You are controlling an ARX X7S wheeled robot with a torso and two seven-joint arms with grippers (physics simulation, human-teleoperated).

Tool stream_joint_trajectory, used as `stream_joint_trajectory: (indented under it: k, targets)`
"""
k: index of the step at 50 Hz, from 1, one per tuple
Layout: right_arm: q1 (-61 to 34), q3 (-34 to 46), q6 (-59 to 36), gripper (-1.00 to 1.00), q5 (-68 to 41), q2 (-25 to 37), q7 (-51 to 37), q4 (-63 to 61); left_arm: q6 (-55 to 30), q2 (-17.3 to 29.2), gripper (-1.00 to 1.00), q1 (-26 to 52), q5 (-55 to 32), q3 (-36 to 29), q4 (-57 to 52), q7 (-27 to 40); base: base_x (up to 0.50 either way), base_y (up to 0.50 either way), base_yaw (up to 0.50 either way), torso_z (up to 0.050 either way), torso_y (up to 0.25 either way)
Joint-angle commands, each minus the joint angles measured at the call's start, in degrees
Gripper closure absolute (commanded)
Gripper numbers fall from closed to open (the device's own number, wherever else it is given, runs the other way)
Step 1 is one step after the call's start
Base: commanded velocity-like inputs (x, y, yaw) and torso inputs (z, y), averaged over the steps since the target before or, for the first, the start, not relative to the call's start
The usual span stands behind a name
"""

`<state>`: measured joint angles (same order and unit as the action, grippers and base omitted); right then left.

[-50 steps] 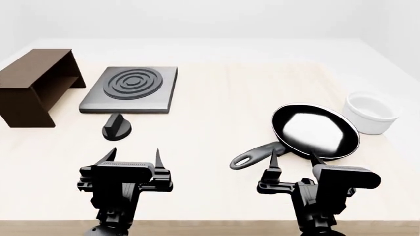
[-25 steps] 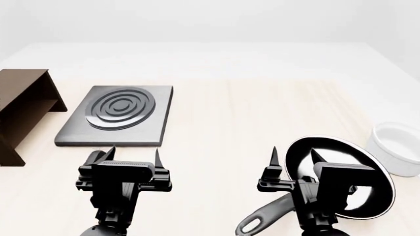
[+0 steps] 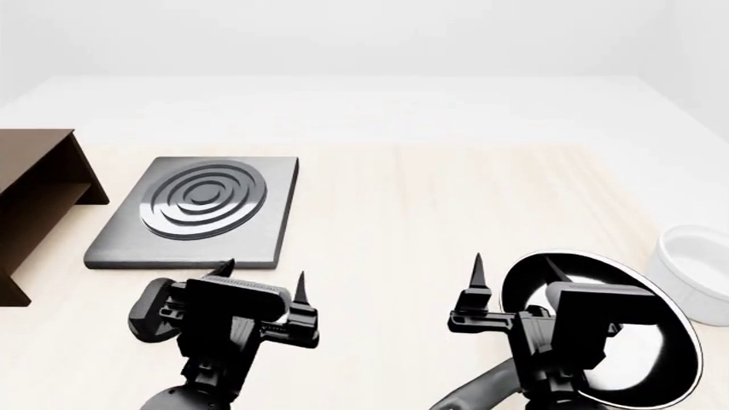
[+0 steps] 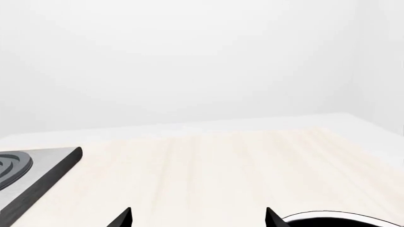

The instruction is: Put the frying pan on top of the cabinet.

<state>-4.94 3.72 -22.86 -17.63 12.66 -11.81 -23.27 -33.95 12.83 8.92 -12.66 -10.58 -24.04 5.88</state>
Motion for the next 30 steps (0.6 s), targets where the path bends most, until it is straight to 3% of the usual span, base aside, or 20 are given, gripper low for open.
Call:
stream_joint_trajectory:
  k: [1,10,21,30]
  targets:
    - [-0.3,0.2,-0.3,-1.00,-0.2,0.5,-0.6,-0.3,-34.0,5.5,-1.00,5.9,-15.6,-6.4,-13.8,-10.1,0.00,0.00,0.00,0.000,0.000]
    - [-0.6,0.6,-0.4,-1.00,-0.2,0.7,-0.9,-0.3,-48.1,3.2,-1.00,10.3,-26.1,-4.1,-22.5,-12.9,0.00,0.00,0.00,0.000,0.000]
    - [-0.4,1.1,0.5,-1.00,-0.3,0.7,-0.8,0.8,-55.2,-1.8,-1.00,12.6,-31.6,-6.2,-22.5,-11.7,0.00,0.00,0.00,0.000,0.000]
    - [0.0,1.3,0.4,-1.00,-0.5,0.9,-1.1,0.5,-54.7,-3.0,-1.00,14.7,-35.3,-8.1,-19.4,-8.2,0.00,0.00,0.00,0.000,0.000]
